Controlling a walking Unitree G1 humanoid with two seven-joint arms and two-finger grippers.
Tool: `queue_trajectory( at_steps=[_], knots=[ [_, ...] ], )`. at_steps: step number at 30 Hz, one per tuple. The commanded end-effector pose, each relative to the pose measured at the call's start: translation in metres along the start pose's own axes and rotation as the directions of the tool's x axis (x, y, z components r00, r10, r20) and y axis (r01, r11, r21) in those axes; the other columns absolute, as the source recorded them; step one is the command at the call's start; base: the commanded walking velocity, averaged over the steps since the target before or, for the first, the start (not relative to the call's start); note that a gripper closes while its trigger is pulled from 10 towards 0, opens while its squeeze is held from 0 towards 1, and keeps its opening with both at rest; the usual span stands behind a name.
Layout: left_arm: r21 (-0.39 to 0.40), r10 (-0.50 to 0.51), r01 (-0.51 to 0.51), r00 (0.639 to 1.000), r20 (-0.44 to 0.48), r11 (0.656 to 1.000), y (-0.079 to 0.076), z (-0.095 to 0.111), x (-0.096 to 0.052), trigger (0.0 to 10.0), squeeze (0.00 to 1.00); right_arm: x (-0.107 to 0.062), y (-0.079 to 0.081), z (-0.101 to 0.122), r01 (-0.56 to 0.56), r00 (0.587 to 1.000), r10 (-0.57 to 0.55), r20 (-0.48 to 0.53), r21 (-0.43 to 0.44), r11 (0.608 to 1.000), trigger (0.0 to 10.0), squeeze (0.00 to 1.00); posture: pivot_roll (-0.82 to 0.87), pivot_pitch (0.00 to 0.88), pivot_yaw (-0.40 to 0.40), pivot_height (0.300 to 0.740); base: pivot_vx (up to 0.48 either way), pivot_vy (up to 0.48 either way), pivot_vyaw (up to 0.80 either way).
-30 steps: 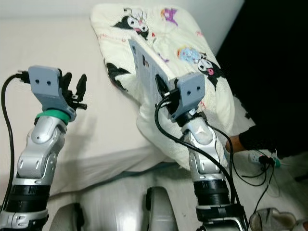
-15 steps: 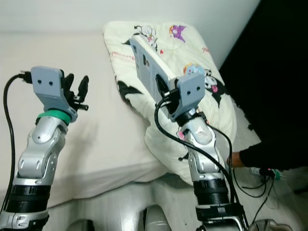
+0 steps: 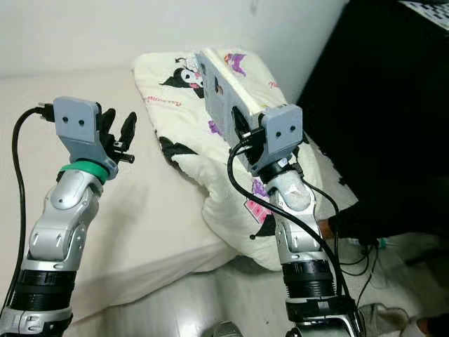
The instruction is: Clean up the room
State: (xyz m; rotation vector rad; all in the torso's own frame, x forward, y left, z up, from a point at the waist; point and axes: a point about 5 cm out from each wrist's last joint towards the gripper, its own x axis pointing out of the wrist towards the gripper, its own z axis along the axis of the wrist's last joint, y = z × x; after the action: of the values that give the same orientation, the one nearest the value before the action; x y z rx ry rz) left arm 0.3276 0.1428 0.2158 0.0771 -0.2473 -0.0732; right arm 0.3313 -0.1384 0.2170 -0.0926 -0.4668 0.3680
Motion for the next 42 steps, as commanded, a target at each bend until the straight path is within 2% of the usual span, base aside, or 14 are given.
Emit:
queue_trajectory(
  at_steps=[1, 28, 31, 35, 37, 42],
  knots=[
    [-0.004, -0.010, 0.010, 1.000, -0.019, 1.000, -0.002, -0.004, -0.003, 10.0, 0.00, 0.000, -0.002, 0.004, 0.019, 0.999, -0.019, 0.032, 0.003, 1.000, 10.0, 0.00, -0.11, 0.024, -0.005, 0.720, 0.000, 0.000, 0.00],
    [0.029, -0.016, 0.017, 0.999, -0.038, 0.999, 0.000, -0.011, -0.007, 10.0, 0.00, -0.002, 0.002, -0.004, 0.008, 1.000, -0.009, 0.019, 0.023, 1.000, 10.0, 0.00, -0.10, 0.022, -0.002, 0.720, 0.000, 0.000, 0.00],
    [0.035, -0.035, 0.037, 0.998, -0.058, 0.999, 0.000, -0.018, -0.010, 10.0, 0.00, -0.004, 0.006, -0.010, -0.001, 1.000, 0.001, -0.004, 0.038, 0.999, 10.0, 0.00, -0.09, 0.022, -0.006, 0.720, 0.000, 0.000, 0.00],
    [0.052, -0.133, 0.140, 0.985, -0.113, 0.989, -0.005, -0.037, -0.022, 10.0, 0.00, -0.010, 0.011, -0.025, -0.004, 0.998, 0.010, -0.069, 0.077, 0.997, 10.0, 0.00, -0.09, 0.023, -0.014, 0.720, 0.000, 0.000, 0.00],
    [0.090, -0.180, 0.193, 0.974, -0.141, 0.977, -0.009, -0.047, -0.029, 10.0, 0.00, -0.013, 0.013, -0.031, -0.002, 0.996, 0.011, -0.091, 0.096, 0.995, 10.0, 0.00, -0.08, 0.024, -0.018, 0.720, 0.000, 0.000, 0.00],
    [0.095, -0.181, 0.198, 0.970, -0.160, 0.976, -0.011, -0.052, -0.033, 10.0, 0.00, -0.014, 0.014, -0.034, -0.002, 0.995, 0.012, -0.099, 0.102, 0.995, 10.0, 0.00, -0.08, 0.025, -0.020, 0.720, 0.000, 0.000, 0.00]
  ],
)
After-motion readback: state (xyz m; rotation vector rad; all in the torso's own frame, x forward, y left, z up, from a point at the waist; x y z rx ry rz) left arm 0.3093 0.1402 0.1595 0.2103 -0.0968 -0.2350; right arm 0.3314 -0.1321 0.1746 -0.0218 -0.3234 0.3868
